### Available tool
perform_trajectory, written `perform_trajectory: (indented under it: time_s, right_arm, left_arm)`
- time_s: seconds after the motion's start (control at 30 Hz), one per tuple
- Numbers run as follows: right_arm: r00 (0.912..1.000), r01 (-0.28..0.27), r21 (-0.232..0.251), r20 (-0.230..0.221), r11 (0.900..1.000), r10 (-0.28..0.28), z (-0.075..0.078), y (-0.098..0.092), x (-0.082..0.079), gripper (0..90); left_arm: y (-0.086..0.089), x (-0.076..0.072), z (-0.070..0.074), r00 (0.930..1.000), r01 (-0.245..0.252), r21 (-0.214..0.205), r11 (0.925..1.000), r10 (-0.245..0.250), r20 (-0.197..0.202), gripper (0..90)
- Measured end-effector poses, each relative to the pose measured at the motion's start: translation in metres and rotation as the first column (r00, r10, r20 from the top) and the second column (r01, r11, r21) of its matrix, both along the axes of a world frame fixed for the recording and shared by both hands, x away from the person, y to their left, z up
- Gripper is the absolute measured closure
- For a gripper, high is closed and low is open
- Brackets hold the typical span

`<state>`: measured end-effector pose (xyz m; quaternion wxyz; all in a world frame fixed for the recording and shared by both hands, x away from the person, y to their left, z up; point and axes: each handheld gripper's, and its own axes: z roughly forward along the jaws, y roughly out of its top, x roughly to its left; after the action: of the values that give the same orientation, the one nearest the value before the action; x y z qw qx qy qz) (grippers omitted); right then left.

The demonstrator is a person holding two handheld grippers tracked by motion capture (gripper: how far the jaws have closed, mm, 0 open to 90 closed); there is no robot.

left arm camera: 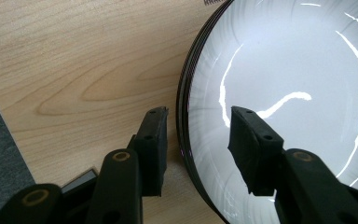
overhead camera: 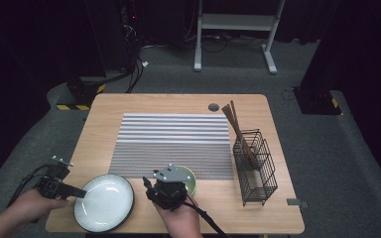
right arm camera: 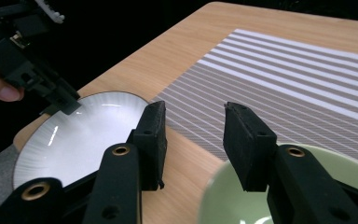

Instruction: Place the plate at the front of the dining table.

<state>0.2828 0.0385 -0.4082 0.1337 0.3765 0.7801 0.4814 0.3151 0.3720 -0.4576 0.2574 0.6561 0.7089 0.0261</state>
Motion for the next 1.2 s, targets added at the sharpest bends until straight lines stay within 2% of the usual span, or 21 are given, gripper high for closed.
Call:
perform_trajectory:
  time_s: [0.23, 0.37, 0.43, 0.53, 0.77, 0.8, 0.87, 0.97, 1.1, 1.2]
  right_arm:
    - [0.9996, -0.022, -0.027, -0.020, 0.9994, 0.022, 0.001, 0.024, -0.003, 60.2]
    - [0.9984, -0.033, -0.028, -0.047, 0.9991, 0.032, 0.000, 0.035, -0.003, 60.1]
    - [0.9975, -0.039, -0.029, -0.060, 0.9988, 0.037, -0.001, 0.040, -0.003, 59.6]
    - [0.9961, -0.045, -0.036, -0.077, 0.9983, 0.042, -0.003, 0.046, -0.003, 60.0]
    - [0.9922, -0.041, -0.046, -0.120, 0.9981, 0.035, -0.009, 0.058, -0.003, 60.7]
    - [0.9891, -0.046, -0.051, -0.142, 0.9976, 0.038, -0.014, 0.063, -0.003, 60.7]
    - [0.9868, -0.049, -0.063, -0.157, 0.9968, 0.039, -0.019, 0.067, -0.003, 60.8]
    - [0.9819, -0.056, -0.075, -0.185, 0.9956, 0.041, -0.027, 0.073, -0.002, 60.3]
    - [0.9754, -0.064, -0.085, -0.216, 0.9944, 0.044, -0.035, 0.078, 0.000, 58.8]
    - [0.9727, -0.063, -0.100, -0.229, 0.9929, 0.039, -0.041, 0.081, 0.000, 58.0]
  left_arm:
    - [-0.002, 0.000, -0.001, 0.9999, -0.017, 0.013, 0.9998, 0.017, 0.002, 64.2]
    - [-0.005, 0.001, -0.002, 0.9999, -0.003, 0.045, 0.9990, 0.003, 0.011, 69.3]
    - [-0.008, 0.001, -0.002, 0.9997, -0.020, 0.035, 0.9992, 0.020, 0.015, 71.4]
    - [-0.007, 0.000, -0.003, 0.9998, -0.009, 0.052, 0.9986, 0.008, 0.017, 73.4]
    - [-0.004, -0.001, -0.005, 0.9999, -0.002, 0.050, 0.9987, 0.002, 0.010, 79.5]
    - [-0.003, -0.001, -0.006, 0.9999, 0.008, 0.052, 0.9986, -0.008, 0.008, 79.6]
    - [-0.004, 0.000, -0.006, 1.0000, 0.006, 0.053, 0.9986, -0.006, 0.007, 80.0]
    - [-0.003, 0.001, -0.006, 0.9996, 0.028, 0.070, 0.9972, -0.029, 0.008, 80.5]
    - [-0.004, 0.002, -0.005, 0.9997, 0.023, 0.073, 0.9971, -0.023, 0.007, 81.1]
    - [-0.005, 0.003, -0.004, 0.9999, 0.010, 0.056, 0.9984, -0.010, 0.006, 81.6]
